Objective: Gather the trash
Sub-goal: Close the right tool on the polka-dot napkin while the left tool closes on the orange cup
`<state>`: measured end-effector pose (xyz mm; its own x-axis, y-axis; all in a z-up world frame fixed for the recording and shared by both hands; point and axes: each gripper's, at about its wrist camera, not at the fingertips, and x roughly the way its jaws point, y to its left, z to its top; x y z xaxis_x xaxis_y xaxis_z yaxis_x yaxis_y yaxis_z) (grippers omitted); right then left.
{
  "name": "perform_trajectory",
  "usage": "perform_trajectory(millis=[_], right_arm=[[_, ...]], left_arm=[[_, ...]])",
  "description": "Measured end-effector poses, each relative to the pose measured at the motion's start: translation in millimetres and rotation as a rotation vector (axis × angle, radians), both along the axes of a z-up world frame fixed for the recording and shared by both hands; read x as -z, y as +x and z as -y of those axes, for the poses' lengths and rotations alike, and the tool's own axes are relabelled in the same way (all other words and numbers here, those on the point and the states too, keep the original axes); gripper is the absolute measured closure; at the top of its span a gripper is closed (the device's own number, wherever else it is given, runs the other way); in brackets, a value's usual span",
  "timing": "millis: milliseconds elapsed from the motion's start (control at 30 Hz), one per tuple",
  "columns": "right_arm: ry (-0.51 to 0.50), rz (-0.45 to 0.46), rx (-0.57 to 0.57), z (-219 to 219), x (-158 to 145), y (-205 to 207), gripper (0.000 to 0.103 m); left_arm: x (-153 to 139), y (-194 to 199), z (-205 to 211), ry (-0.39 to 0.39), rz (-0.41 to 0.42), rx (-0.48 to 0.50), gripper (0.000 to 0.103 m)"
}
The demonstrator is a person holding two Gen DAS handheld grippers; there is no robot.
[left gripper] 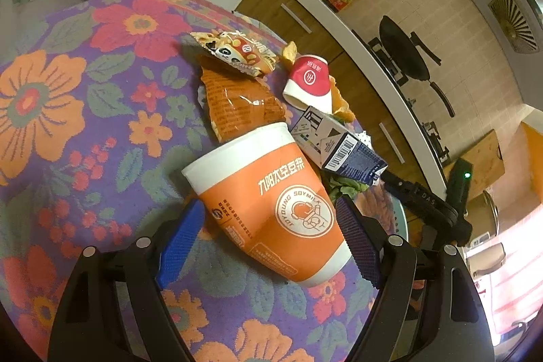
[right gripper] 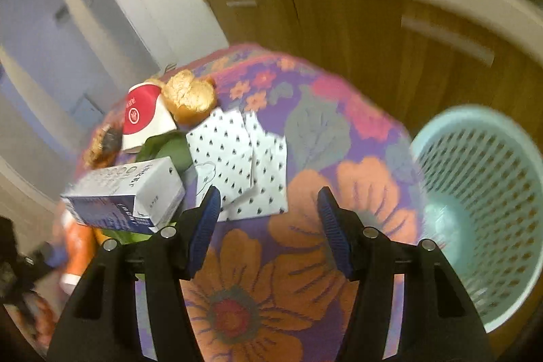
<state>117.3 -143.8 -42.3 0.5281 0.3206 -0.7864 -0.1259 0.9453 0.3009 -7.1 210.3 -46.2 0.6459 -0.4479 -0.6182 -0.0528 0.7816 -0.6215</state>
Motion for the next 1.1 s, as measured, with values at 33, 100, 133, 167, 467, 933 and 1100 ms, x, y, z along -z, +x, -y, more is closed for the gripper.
perform_trajectory(millis=[33,100,133,167,467,933,1100], right_arm=[[0.044,-0.007,0.008,4,2,2,0.047],[0.100,-0.031,0.001,6,2,7,0.047],[0.142,-0.051,-0.019,5,3,11,0.047],[0.173,-0.064,-0.039,2,4,14,0.047],[0.387,-0.107,-0.104,-10,11,32,0.073],[0.197,-0.010,-0.103,-39,6,28,0.096],[0.204,-0.008,-0.077,-33,5,27,0.099]], left_arm=[[0,0,0,-0.001,0.001,0.001,0.026],[0,0,1,0.001,0.001,0.006,0.026],[1,0,2,0.001,0.001,0.009,0.026],[1,0,3,0.001,0.002,0.011,0.026],[3,-1,2,-0.019,0.012,0.009,0.026],[11,7,4,-0.133,0.041,0.039,0.026],[6,11,2,-0.209,0.089,0.039,0.026]])
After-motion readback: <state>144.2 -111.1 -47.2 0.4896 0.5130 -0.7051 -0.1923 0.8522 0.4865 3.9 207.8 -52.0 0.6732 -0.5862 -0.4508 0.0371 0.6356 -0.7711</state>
